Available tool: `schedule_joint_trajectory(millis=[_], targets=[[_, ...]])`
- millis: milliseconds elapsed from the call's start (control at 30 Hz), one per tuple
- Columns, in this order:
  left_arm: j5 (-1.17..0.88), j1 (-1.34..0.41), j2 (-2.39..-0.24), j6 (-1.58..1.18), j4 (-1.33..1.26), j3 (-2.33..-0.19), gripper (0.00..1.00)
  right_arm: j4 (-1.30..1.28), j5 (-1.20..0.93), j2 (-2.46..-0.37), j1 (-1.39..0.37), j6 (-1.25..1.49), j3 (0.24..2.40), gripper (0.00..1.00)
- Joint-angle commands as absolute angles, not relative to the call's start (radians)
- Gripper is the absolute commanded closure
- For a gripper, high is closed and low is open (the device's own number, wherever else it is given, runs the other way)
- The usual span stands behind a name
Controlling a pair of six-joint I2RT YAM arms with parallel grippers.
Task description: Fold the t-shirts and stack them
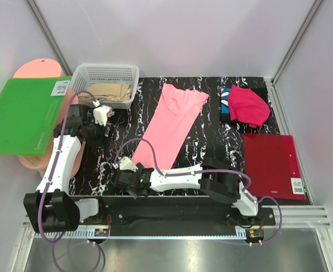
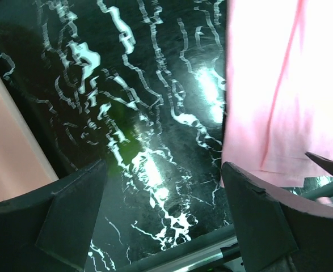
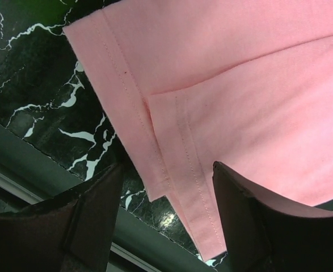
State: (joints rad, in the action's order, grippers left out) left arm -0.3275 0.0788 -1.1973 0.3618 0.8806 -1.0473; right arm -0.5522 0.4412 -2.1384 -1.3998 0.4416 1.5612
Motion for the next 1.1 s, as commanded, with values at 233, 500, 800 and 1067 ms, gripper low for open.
schedule_joint_trajectory(millis=[233, 500, 800, 1067], targets=[[-0.268, 0.015, -1.193, 0.334, 0.850, -1.094, 0.13, -0.606, 0.287, -2.250, -1.361, 0.443, 1.473, 0.50], [-0.264, 0.006, -1.174, 0.342, 0.853, -1.106, 0.13, -0.563, 0.233, -2.241, -1.289, 0.445, 1.404, 0.69], [-0.247, 0.005, -1.161, 0.353, 0.853, -1.082, 0.13, -0.563, 0.206, -2.247, -1.279, 0.440, 1.404, 0.82], [-0.238, 0.005, -1.154, 0.357, 0.844, -1.068, 0.14, -0.699, 0.156, -2.180, -1.374, 0.410, 1.529, 0.89]])
